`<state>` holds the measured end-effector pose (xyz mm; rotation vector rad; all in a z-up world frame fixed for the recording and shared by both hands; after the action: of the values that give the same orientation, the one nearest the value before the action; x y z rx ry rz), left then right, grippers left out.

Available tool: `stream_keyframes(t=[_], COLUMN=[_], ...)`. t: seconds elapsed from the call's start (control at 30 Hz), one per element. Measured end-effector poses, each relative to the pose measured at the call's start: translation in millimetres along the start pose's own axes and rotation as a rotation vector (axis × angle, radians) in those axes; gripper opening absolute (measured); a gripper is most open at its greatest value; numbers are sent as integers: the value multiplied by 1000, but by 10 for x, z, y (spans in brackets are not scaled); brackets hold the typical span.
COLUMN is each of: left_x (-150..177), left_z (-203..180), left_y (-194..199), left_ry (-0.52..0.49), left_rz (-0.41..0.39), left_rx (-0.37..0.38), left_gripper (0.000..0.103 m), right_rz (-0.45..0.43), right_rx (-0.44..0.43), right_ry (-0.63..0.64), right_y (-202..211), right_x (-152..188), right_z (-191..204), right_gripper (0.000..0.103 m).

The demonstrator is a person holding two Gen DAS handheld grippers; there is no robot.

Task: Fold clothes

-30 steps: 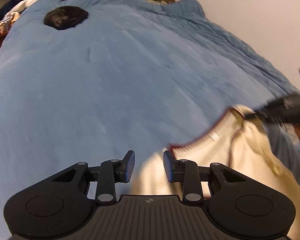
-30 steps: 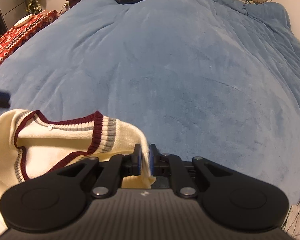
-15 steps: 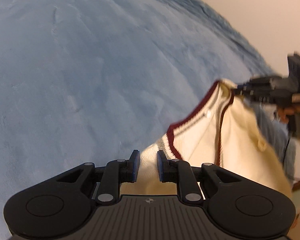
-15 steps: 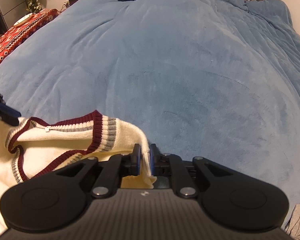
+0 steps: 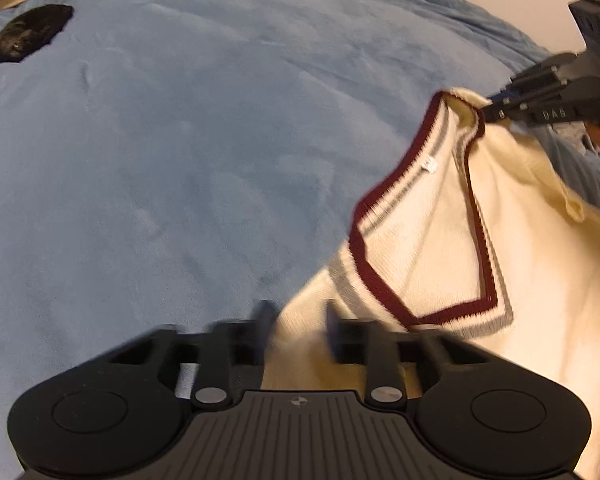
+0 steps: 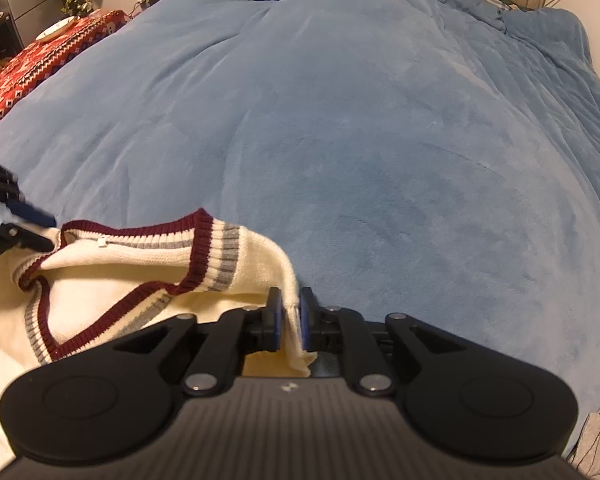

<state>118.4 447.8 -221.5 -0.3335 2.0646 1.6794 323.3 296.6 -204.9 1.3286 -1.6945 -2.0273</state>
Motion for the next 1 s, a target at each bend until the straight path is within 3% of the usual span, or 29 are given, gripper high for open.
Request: stream_keyframes(t=[0.1,0.23,0.33,0.43,0.5,0.57,0.6,0.67,0.77,0.8,0.87,1.0], left_x=[-48,-193,-242,-210,-112,-63,-64,-65,-46,-55,-55,-40], left_z=[-52,140,281,335,454,590,661,794,907,902,830,430], left_y=[64,547,635,306,65,41,108,333,623,673,724,637], left_ry=[0,116,198,204,242,342,410,545,640,635,598,446], left_rz=[-40,-209,-264,-218,-166,-175,-207,-302,-387,-380,-348,-255], left_rx=[-104,-312,-357,-385,-374,-345,-317,-255,-206,-204,-190,-116], left_gripper=[7,6,6,7,14,25,25,26,24,22,5,5], right_rz=[-52,-127,-133,-58,-31,-37,-45,-78,-113,-122,-146,-212], right_rx=[21,32,29,14,3,-28,-44,-76,-110,-105,-57,23], right_ry=[8,23,29,14,9,-9,-24,-76,-100,-76,3,45], right_y=[112,255,131,-231,-378,-364,-330,-168,58,124,249,448], right_x=[-78,-276,-402,-389,-348,-360,-368,-392,-416,-420,-436,-492], right_z=[21,13,4,-42,-73,-115,-144,-224,-252,-214,-99,39], right_gripper=[5,5,5,7,7,13,16,34,31,29,27,26])
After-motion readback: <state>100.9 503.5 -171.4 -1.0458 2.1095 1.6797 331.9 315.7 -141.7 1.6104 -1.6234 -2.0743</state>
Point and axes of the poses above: each gripper's, at about its wrist camera, not at the fingertips, and y roughly against the way its jaws point, z to its left, x to its underside, the point moved 6 cm from there along -y, roughly the way its jaws point, and after that the axes turned 2 degrees about x, right-handed, at the moved point
